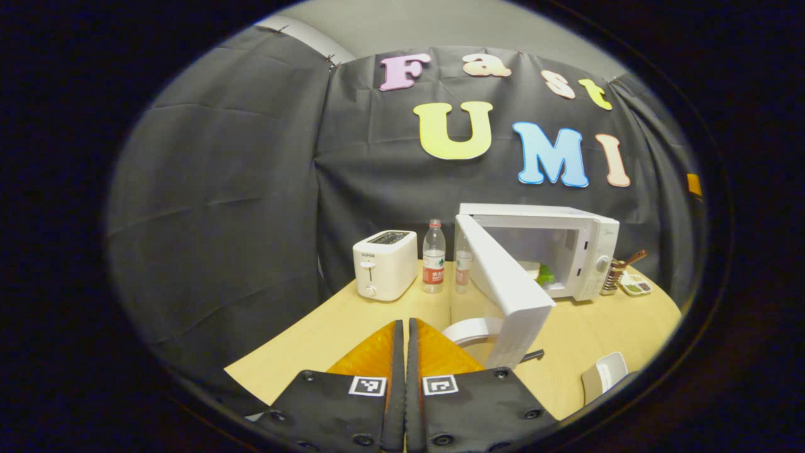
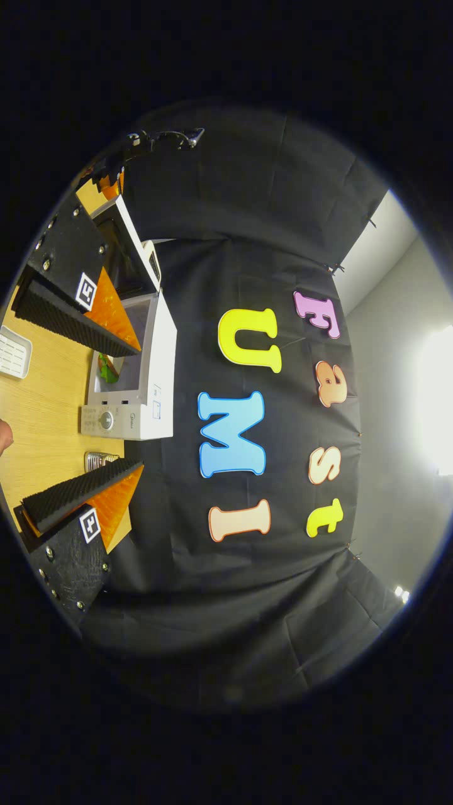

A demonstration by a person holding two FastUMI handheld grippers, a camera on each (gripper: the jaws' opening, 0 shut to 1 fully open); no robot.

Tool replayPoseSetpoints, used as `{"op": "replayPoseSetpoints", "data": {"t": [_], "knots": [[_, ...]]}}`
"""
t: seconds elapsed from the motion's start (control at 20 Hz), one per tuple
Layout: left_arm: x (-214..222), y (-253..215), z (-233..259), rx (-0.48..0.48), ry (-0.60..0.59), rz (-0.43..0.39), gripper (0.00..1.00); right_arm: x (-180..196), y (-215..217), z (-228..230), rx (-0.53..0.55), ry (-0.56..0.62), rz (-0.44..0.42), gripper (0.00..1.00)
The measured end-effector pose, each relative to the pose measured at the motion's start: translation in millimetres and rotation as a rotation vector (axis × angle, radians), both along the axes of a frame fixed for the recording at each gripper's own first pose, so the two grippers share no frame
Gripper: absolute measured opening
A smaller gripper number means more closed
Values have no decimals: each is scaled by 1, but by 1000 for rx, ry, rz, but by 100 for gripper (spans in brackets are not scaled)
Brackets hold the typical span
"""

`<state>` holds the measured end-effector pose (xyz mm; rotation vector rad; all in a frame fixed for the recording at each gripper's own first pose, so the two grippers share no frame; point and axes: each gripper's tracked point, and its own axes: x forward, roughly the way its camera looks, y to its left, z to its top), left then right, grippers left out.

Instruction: Open the microwave oven with the left hand, put the food in, and close the microwave oven.

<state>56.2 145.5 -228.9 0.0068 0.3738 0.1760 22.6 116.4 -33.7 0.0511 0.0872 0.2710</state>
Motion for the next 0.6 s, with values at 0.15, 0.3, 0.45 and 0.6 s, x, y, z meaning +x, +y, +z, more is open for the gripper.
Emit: {"op": "replayPoseSetpoints", "data": {"t": [0.15, 0.3, 0.45, 0.6], "knots": [[-2, -13, 1, -31, -4, 5, 9, -7, -22, -1, -13, -1, 1, 98], [1, -26, 3, -30, -4, 5, 7, -14, -38, -5, -14, 13, 4, 98], [5, -40, 3, -43, 7, -14, 9, -14, -48, -12, -18, 34, -3, 98], [10, -62, 4, -50, 11, -67, 7, -11, -47, -15, -9, 42, -13, 98]]}}
